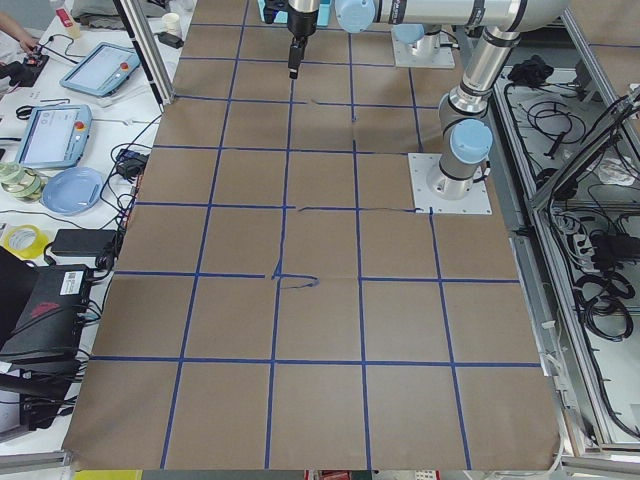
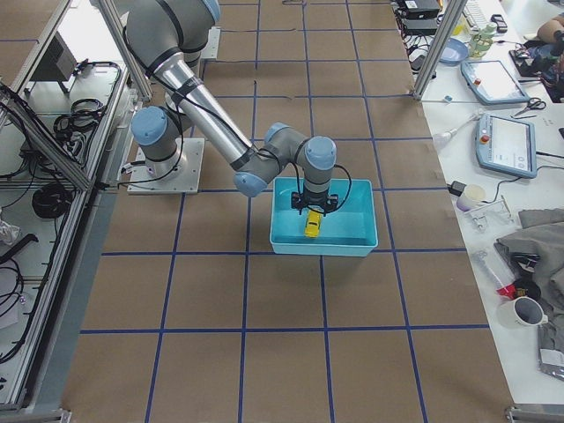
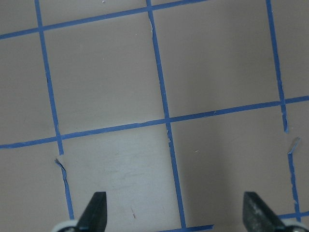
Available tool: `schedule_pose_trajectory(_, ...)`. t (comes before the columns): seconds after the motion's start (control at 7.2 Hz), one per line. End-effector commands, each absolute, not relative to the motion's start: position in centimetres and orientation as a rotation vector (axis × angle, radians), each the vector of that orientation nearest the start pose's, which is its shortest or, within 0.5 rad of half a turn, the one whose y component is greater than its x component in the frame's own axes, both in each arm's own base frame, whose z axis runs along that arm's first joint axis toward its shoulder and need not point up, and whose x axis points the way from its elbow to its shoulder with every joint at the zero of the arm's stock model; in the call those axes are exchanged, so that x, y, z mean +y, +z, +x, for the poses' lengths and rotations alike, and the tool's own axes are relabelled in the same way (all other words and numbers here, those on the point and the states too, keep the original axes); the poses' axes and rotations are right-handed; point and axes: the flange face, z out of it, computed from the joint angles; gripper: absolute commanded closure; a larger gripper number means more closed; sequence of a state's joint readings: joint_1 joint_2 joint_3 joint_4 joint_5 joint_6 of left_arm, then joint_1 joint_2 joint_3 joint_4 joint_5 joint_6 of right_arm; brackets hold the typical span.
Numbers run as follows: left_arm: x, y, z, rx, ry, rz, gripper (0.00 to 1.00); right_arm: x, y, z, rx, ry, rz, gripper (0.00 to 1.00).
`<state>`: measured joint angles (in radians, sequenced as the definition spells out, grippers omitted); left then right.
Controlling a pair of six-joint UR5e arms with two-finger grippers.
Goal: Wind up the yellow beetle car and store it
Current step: 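Lower the car into the blue bin and open the right gripper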
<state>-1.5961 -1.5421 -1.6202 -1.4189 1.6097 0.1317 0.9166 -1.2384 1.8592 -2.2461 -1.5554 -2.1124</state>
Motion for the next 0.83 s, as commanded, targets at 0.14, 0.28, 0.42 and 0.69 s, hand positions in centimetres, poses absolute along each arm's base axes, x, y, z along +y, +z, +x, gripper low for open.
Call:
schedule_pose_trajectory(0.14,-48.8,49.4,-14.1,3.079,-0.2,0.237,0.0,-53.5,32.8,-20.4,2.451,-0.102,-2.093,0.0)
schedule_pose_trajectory(0.28,-48.8,49.5,-14.1,3.077,-0.203,0.237,0.0,-53.5,36.3,-20.2,2.461,-0.119,-2.063,0.0)
schedule_pose_trajectory(0.42,-48.8,49.5,-14.1,3.079,-0.203,0.237,0.0,-52.8,40.9,-18.9,2.491,-0.114,-2.005,0.0)
schedule_pose_trajectory(0.69,-48.8,49.4,-14.1,3.078,-0.198,0.239,0.0,-52.2,46.7,-13.9,2.515,-0.083,-1.941,0.0)
